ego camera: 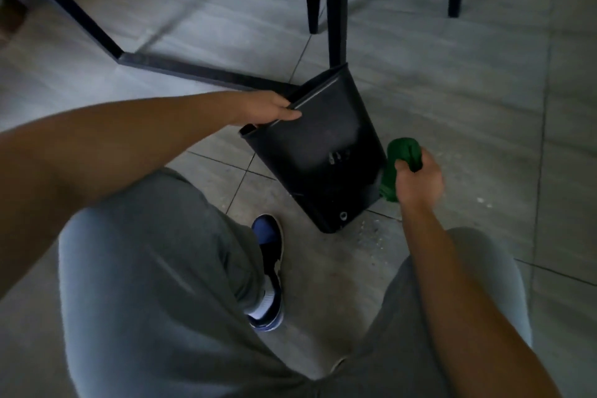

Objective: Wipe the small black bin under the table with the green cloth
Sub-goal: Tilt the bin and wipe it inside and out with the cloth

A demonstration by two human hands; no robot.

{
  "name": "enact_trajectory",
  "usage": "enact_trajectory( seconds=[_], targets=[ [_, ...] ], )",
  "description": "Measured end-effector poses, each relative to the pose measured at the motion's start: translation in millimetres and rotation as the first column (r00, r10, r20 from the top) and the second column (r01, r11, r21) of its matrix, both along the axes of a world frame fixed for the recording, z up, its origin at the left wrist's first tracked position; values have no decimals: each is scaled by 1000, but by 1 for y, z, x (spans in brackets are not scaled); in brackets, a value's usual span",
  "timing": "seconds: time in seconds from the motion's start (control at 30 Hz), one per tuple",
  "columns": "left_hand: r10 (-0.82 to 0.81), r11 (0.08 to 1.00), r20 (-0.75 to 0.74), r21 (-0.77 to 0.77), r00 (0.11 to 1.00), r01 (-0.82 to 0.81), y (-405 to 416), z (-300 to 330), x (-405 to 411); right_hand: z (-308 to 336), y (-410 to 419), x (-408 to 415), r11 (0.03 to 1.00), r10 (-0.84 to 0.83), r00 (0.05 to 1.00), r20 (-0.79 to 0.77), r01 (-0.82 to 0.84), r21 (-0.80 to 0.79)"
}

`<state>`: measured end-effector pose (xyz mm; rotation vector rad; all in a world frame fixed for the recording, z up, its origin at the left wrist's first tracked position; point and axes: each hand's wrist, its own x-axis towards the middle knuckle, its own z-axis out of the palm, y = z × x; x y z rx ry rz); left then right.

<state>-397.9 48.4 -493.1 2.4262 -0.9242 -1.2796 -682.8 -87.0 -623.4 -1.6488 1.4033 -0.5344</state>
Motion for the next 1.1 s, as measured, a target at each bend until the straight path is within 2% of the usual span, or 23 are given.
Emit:
enact_trajectory(
  seconds=[0.1,0.2,0.33,0.4,0.5,0.6,0.7,0.8,0.9,1.0,1.1],
  targets=[
    [50,996,50,-79,997,-46,-7,1,-11,0,-11,18,995,60,998,14,-61,73],
    [27,993,65,-113,997,-19,-2,-10,-20,0,5,37,987,65,987,147,-86,138],
    [195,953,-157,-203,968,-225,30,-24,-22,-4,25,47,969,46,962,269,-109,223],
    [279,923,-304,-177,911,-342,36,-29,-25,-8,39,49,982,97,958,269,-136,130],
    [312,918,-347,-130,884,-375,34,-36,-23,-22,51,56,989,123,972,199,-104,-102],
    [333,914,-317,-125,888,-387,31,-32,-30,-35,64,65,997,-24,993,119,33,-76],
    [370,879,-331,-178,868,-442,24,-36,-39,-44,78,68,988,-77,986,145,95,-121],
    [390,859,-382,-176,838,-480,21,-35,-42,-45,79,73,992,-42,988,150,59,-111],
    [397,862,-364,-167,843,-478,18,-35,-47,-30,94,81,996,36,987,156,-23,-89],
    [413,842,-374,-191,830,-505,13,-32,-53,-2,116,98,951,235,949,212,-179,-254],
    [452,801,-392,-217,801,-558,11,-30,-58,1,113,124,926,215,962,166,-147,-348]
  ],
)
